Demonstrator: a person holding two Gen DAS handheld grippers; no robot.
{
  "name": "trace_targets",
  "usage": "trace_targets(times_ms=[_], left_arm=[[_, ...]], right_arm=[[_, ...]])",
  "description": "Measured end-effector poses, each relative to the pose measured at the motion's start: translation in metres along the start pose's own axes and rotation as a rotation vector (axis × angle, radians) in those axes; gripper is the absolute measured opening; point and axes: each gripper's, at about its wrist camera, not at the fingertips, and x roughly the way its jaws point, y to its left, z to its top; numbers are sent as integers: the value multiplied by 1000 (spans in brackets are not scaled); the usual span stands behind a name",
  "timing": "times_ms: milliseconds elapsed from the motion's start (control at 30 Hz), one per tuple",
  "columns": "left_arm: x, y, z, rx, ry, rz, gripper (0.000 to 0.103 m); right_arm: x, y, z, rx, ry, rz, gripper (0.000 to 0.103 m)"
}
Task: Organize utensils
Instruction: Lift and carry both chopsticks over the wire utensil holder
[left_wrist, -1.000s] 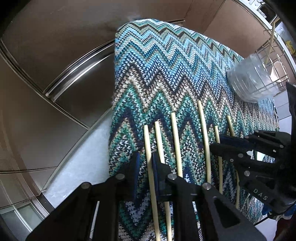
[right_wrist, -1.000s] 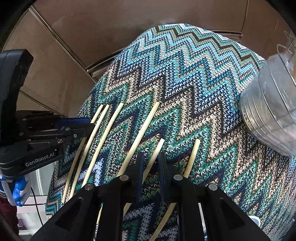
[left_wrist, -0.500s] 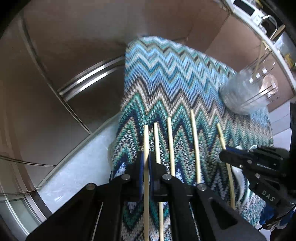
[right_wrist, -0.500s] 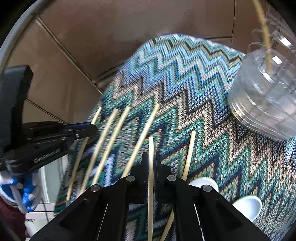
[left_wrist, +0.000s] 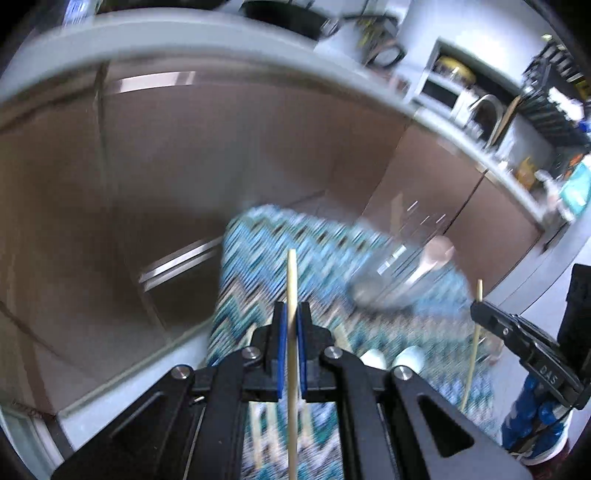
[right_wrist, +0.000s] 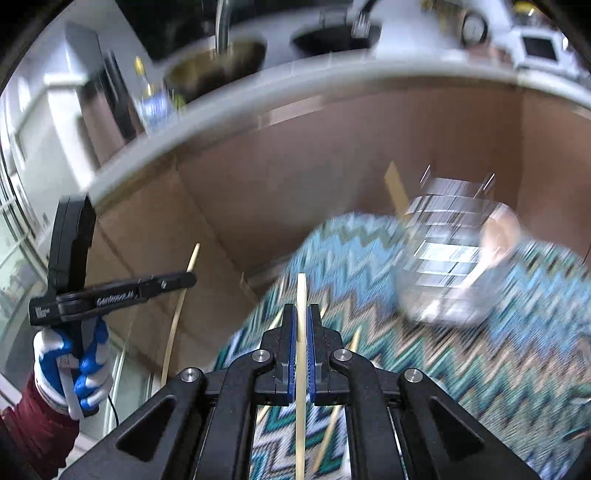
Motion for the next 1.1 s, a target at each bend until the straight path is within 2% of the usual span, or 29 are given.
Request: trace_targets(times_ms=[133, 267, 433, 567, 800, 1100], left_arm=[[-16, -39, 29, 10, -119, -82, 5], [-16, -68, 63, -7, -223, -160, 5], [4, -104, 100, -31, -359, -214, 5], [36, -121, 117, -62, -439, -204, 5], [97, -141, 115, -49, -509, -118, 5], [139, -146, 89, -18, -547, -40, 5]], right_arm=[[-45, -12, 32, -26, -174, -63, 5], [-65, -19, 63, -51, -323, -114, 5], [-58, -33, 94, -78, -466, -172, 5], [-41, -58, 110, -76, -556, -204, 5], [-4, -95, 110, -54, -602, -233, 5], [33, -121, 80, -39, -553, -255, 5]])
